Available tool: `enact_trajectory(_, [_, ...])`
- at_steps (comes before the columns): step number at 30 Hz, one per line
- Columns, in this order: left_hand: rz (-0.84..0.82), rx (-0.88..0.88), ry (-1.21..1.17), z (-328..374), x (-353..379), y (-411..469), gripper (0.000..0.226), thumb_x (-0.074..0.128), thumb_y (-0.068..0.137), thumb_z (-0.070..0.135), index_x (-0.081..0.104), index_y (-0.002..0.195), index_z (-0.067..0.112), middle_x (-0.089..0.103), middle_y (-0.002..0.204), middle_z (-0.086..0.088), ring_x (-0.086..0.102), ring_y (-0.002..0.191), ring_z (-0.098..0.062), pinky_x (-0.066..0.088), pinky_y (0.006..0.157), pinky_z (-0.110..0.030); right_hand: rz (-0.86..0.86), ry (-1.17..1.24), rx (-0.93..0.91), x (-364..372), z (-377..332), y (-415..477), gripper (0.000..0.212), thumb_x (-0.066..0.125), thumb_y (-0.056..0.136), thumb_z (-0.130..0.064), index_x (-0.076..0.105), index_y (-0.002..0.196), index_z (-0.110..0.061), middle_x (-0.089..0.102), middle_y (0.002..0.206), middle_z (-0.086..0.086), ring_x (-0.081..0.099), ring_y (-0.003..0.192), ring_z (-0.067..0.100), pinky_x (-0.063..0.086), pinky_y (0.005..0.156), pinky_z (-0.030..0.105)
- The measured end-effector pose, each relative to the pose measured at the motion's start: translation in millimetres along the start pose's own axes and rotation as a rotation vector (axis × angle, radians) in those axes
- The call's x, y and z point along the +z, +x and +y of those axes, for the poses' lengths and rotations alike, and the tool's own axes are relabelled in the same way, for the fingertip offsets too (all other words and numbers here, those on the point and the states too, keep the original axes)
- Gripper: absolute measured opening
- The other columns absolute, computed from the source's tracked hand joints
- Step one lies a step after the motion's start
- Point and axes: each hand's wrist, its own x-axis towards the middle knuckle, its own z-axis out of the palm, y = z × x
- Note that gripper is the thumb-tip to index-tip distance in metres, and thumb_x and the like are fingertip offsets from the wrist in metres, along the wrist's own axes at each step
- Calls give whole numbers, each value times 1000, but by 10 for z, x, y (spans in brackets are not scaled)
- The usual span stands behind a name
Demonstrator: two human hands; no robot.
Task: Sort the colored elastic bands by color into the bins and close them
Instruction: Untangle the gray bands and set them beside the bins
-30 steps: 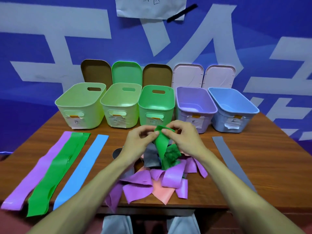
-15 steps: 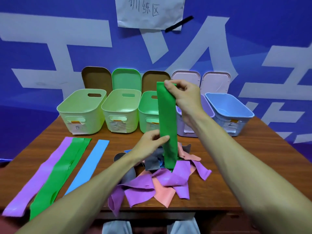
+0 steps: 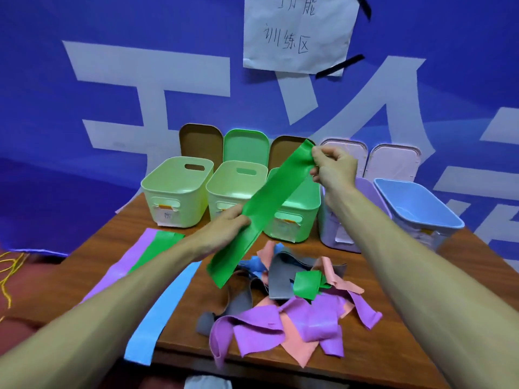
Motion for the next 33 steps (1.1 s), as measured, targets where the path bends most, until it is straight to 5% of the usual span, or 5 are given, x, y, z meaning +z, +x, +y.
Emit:
enact_trajectory(6, [106, -126, 120, -379, -676, -444, 17, 47, 88, 13, 63, 92, 18, 67, 85, 1, 59, 78, -11, 46, 74, -31, -248, -252, 26, 669, 536, -240, 17, 55, 87, -4, 66, 97, -12, 63, 75, 5, 58, 50, 14, 48, 51, 24])
enact_trajectory(11, [281, -253, 33, -882, -1178, -901, 10, 66, 79, 24, 60, 85, 18, 51, 62, 0, 45, 61, -16, 34, 57, -29, -370, -525, -170, 1329, 790, -505, 18, 62, 84, -16, 73, 99, -19, 72, 93, 5, 66, 87, 23, 51, 87, 35])
enact_trajectory(20, [435, -432, -13, -1618, -1441, -1287, 10, 64, 87, 12, 58, 80, 16, 42, 44, 10, 39, 41, -2, 30, 43, -19, -695, -496, 19, 2365, 1376, -805, 7, 60, 88, -2, 62, 95, -2, 62, 68, 8, 61, 47, 12, 57, 58, 31])
enact_trajectory(27, [425, -494, 235, -1900, -1383, -1243, 19, 72, 81, 22, 58, 89, 13, 52, 61, 6, 48, 54, -12, 35, 43, -17, -699, -654, 3, 2661, 1831, -796, 7, 71, 83, -13, 72, 88, -9, 70, 92, 6, 65, 82, 19, 53, 79, 26])
enact_trajectory(33, [381, -466, 674, -1899, -1293, -1119, 30, 68, 81, 28, 55, 108, 23, 63, 87, 1, 60, 86, -24, 43, 66, -29, -685, -830, 10, 2667, 2127, -754, 10, 69, 84, -21, 65, 74, -24, 69, 94, 7, 63, 91, 24, 52, 80, 33])
